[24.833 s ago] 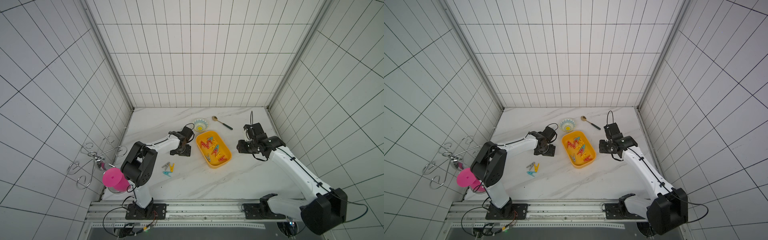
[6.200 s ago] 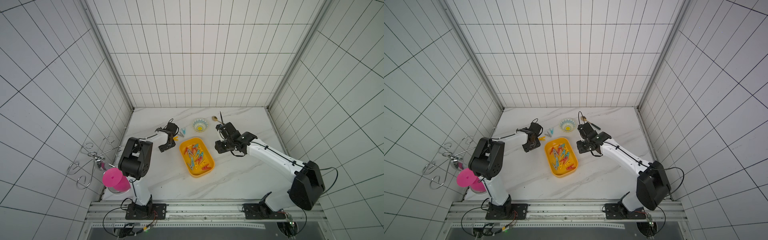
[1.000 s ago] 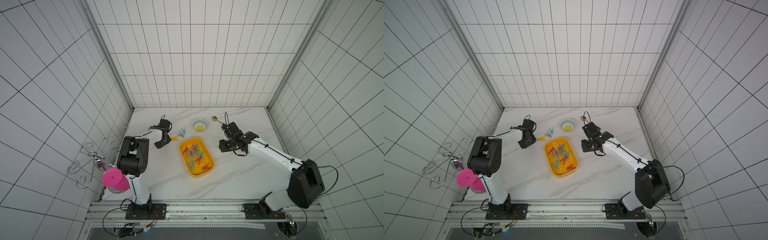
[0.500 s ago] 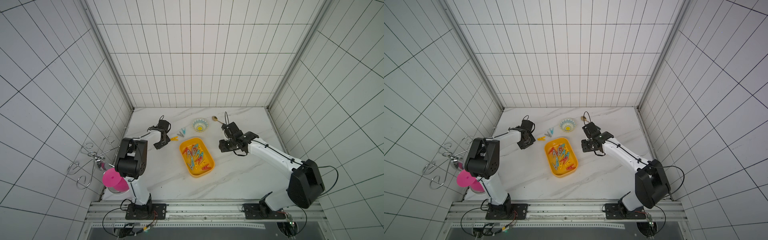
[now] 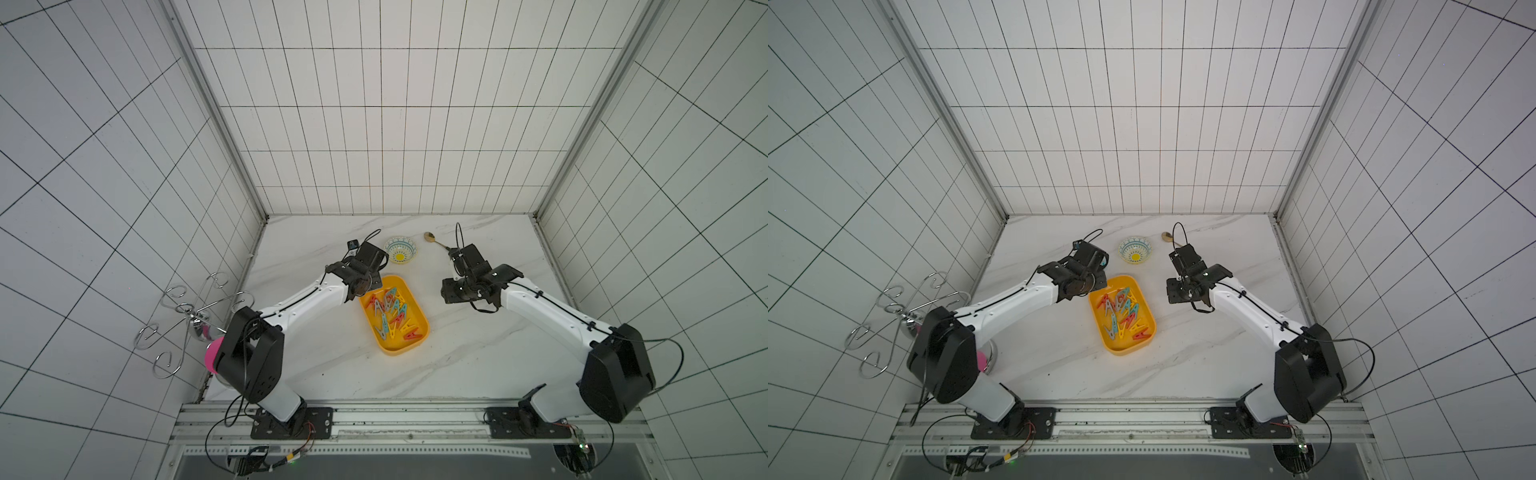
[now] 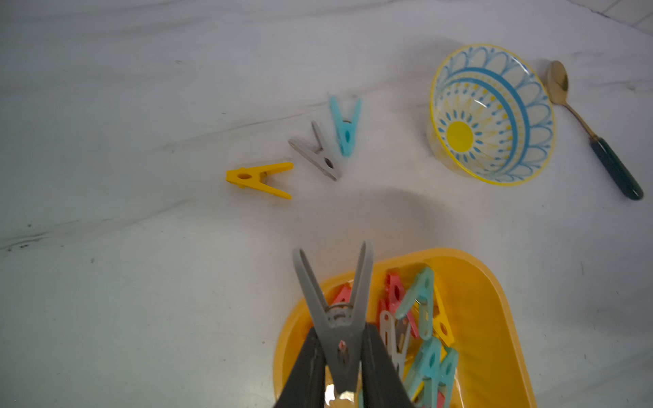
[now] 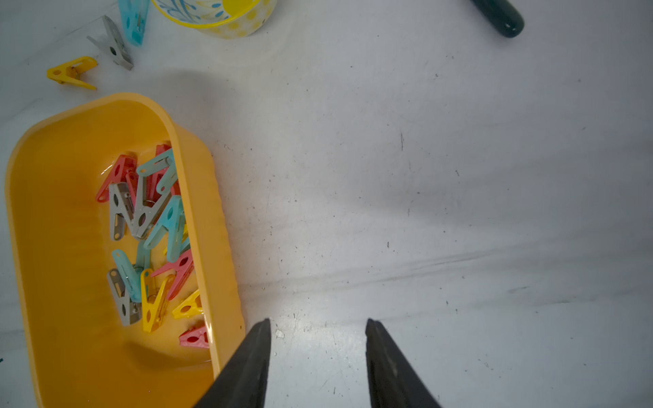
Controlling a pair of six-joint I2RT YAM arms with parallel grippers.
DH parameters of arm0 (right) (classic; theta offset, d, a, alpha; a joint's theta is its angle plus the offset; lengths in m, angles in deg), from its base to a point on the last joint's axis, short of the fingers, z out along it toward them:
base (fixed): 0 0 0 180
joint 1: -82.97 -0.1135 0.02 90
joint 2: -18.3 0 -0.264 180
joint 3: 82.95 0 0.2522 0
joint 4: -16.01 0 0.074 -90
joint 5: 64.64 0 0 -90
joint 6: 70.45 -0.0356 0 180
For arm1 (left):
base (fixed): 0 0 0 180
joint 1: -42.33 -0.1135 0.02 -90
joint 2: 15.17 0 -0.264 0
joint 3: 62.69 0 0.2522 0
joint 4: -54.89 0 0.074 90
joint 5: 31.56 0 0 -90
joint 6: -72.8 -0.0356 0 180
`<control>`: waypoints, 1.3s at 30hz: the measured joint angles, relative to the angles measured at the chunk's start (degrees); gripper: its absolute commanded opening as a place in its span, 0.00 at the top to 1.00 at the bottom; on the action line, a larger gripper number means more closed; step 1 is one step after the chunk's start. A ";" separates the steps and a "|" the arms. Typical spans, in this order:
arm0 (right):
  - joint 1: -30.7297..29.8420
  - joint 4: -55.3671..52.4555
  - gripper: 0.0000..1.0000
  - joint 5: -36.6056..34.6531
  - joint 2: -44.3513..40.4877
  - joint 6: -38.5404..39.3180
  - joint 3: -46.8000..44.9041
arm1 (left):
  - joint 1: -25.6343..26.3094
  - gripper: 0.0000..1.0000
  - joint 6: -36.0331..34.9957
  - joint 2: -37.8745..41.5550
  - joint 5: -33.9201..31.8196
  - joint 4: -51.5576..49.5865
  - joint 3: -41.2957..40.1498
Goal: Put the clothespins into the storage box
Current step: Place the clothespin in the storage box.
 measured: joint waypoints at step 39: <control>2.29 -0.13 0.52 -0.42 -1.73 -0.70 -1.01 | 0.70 0.48 0.09 -5.53 -2.43 -3.91 4.31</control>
